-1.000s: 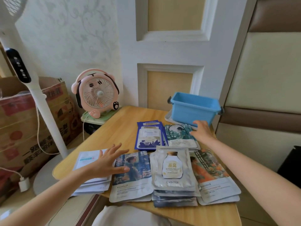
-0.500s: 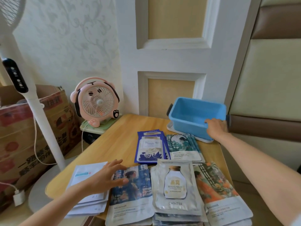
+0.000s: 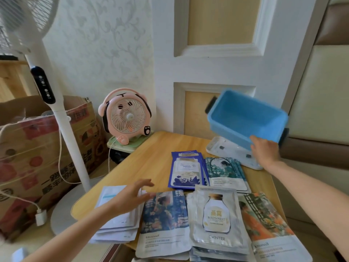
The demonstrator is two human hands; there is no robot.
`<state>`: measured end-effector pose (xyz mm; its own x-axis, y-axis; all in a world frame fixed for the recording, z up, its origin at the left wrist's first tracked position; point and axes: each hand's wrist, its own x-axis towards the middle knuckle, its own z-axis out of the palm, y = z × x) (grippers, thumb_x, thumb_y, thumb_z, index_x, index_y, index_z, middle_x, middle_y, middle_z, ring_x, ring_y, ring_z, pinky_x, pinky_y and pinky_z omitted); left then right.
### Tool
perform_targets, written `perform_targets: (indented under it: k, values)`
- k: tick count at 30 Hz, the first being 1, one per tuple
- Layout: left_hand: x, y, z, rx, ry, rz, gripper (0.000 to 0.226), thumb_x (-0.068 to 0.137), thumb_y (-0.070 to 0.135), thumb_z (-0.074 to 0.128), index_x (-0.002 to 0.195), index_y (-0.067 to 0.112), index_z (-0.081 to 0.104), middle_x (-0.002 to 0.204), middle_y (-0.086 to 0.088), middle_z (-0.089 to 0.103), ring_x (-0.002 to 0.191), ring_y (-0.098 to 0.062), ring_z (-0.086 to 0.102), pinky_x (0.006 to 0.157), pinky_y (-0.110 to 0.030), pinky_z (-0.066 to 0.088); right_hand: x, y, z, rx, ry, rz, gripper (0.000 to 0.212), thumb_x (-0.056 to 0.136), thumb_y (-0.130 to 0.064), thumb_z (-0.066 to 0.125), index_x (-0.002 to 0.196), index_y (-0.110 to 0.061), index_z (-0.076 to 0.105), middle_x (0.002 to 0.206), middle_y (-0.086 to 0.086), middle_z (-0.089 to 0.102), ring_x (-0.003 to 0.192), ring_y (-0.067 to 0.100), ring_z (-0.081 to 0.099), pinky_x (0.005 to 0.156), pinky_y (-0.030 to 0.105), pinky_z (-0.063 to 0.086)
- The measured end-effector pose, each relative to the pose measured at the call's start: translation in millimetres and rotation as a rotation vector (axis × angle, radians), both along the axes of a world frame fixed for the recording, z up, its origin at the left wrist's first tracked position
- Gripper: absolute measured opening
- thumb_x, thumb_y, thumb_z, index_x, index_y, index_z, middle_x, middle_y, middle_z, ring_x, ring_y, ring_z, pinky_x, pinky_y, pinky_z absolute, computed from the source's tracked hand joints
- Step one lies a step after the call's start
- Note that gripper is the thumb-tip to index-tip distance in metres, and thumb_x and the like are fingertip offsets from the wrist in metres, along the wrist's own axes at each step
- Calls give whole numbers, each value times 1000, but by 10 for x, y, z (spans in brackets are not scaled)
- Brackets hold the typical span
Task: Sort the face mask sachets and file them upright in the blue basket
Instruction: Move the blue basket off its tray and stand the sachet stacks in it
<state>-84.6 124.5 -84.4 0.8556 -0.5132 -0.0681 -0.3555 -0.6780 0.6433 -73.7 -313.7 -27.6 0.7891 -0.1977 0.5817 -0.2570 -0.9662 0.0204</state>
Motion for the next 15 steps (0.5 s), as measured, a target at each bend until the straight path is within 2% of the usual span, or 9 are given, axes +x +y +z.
perform_targets:
  k: [3, 5, 6, 8, 10, 11, 13, 15]
  values:
    - [93, 23, 100, -311, -57, 231, 51, 85, 48, 45, 130, 22, 43, 137, -3, 46, 127, -17, 43, 105, -30, 35, 103, 584, 183, 77, -175, 220, 12, 72, 9, 57, 82, 4, 61, 55, 26, 58, 45, 39, 58, 48, 30, 34]
    - [178, 71, 236, -573, -69, 388, 51, 95, 36, 41, 138, 10, 34, 132, -2, 44, 123, -15, 43, 104, -29, 34, 195, 1050, 272, 114, -128, 358, 15, 75, 4, 57, 88, 2, 63, 59, 26, 61, 51, 37, 60, 52, 30, 33]
    - [222, 104, 311, -683, -75, 450, 54, 95, 39, 39, 140, 10, 31, 134, 0, 42, 123, -13, 41, 106, -30, 32, 238, 1297, 280, 124, -60, 416, 17, 78, 4, 55, 92, 1, 63, 63, 25, 62, 56, 35, 61, 54, 31, 34]
    - [279, 206, 424, -859, -95, 510, 56, 90, 54, 35, 133, 18, 38, 135, 2, 42, 125, -12, 40, 109, -36, 32, 315, 1804, 218, 74, 23, 552, 18, 74, 9, 54, 88, 0, 62, 58, 20, 60, 52, 30, 60, 50, 29, 33]
    - [321, 311, 478, -999, -112, 543, 39, 93, 52, 31, 114, 24, 47, 122, 2, 50, 115, -11, 47, 101, -34, 37, 357, 2288, 94, -41, 33, 703, 23, 63, 15, 58, 77, -3, 58, 46, 10, 52, 39, 22, 52, 42, 25, 29]
    - [349, 377, 477, -1024, -128, 584, 35, 95, 49, 31, 111, 22, 49, 113, 1, 55, 107, -11, 52, 94, -31, 41, 401, 2500, -2, -79, 57, 740, 23, 66, 16, 57, 81, -3, 58, 51, 11, 56, 43, 24, 56, 43, 27, 33]
    - [422, 545, 404, -1011, -105, 695, 36, 96, 43, 39, 117, 16, 48, 101, 1, 59, 89, -10, 56, 77, -27, 45, 459, 2834, -163, -62, 194, 734, 25, 84, 10, 44, 102, -3, 56, 81, 21, 67, 73, 34, 65, 57, 35, 40]
    - [500, 732, 278, -924, -10, 762, 37, 95, 35, 49, 122, 10, 47, 108, -5, 62, 88, -13, 58, 75, -28, 47, 520, 2977, -282, -20, 307, 691, 21, 93, -2, 40, 109, -8, 52, 98, 21, 65, 90, 37, 63, 65, 34, 38]
